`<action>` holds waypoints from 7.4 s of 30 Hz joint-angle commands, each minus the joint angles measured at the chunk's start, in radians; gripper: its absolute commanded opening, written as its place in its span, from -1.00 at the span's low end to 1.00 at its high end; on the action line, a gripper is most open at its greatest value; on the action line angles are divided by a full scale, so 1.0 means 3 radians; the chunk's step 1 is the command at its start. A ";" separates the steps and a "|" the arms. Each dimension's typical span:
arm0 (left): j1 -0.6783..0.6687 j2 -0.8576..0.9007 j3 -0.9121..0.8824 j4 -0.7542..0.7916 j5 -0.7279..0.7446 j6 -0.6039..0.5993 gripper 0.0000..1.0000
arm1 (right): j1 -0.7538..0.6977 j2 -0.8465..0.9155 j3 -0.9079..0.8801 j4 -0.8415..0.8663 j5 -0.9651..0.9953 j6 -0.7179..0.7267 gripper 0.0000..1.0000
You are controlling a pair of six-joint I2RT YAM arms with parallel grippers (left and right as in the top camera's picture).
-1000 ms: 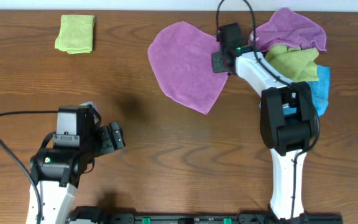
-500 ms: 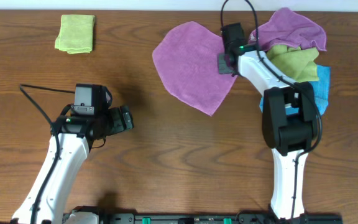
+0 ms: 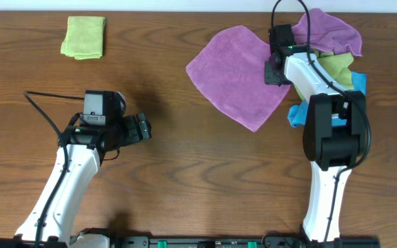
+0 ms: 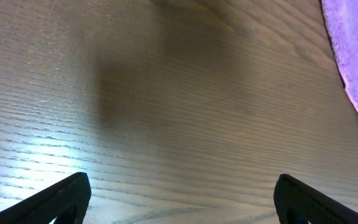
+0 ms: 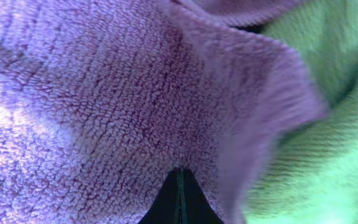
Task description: Fold the cloth
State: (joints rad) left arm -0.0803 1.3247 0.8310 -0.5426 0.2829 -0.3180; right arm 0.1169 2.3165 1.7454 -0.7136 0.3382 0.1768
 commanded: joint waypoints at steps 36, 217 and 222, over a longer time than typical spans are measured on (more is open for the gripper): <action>0.0005 0.0034 0.0005 0.0067 0.0020 -0.0011 0.91 | 0.0451 -0.0852 -0.0116 -0.0160 -0.0234 -0.0057 -0.85; 0.0197 0.0882 0.0057 0.0270 0.1118 0.0371 0.91 | -0.0593 -0.2467 -0.2984 -0.0126 -0.3571 -0.0949 0.45; 0.0197 0.1027 0.0056 0.0304 0.1202 0.0310 0.91 | -0.0604 -0.2435 -0.3168 0.0052 -0.3560 -0.0912 0.43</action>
State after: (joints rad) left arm -0.0208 1.5997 0.8513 -0.4515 0.6250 -0.2131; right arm -0.0551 1.5955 0.8196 -0.7105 -0.7017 -0.1127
